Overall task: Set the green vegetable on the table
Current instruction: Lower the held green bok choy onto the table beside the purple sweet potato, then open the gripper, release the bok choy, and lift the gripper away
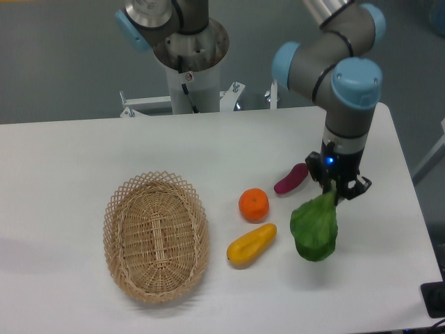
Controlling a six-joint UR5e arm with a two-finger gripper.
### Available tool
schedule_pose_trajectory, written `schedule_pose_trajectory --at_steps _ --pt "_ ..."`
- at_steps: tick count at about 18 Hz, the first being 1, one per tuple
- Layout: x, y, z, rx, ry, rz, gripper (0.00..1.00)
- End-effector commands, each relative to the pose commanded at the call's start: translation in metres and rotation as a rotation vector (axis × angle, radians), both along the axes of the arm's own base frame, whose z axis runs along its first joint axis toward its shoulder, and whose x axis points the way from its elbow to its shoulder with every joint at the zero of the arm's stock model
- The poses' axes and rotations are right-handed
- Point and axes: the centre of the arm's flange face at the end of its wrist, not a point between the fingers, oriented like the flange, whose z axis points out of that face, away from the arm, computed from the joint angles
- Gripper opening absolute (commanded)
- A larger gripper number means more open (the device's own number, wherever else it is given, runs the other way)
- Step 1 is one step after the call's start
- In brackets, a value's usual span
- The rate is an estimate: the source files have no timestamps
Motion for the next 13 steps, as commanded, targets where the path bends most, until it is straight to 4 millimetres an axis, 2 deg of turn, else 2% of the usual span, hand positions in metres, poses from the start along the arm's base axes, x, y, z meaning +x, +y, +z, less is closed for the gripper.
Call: schedule_pose_trajectory --at_steps 5,7,10,11,12,13 --pt "-0.016 0.003 -0.044 0.0 0.0 0.0 0.33" --pt "-0.017 0.004 -0.052 0.0 -0.001 0.0 0.33" --pt "-0.018 0.004 -0.053 -0.001 -0.001 -0.002 0.35" --pt "-0.018 0.004 -0.053 0.0 0.001 -0.002 0.38" --pt "-0.02 0.005 -0.049 0.003 0.008 -0.002 0.48" --pt "-0.02 0.005 -0.049 0.004 0.007 0.001 0.68"
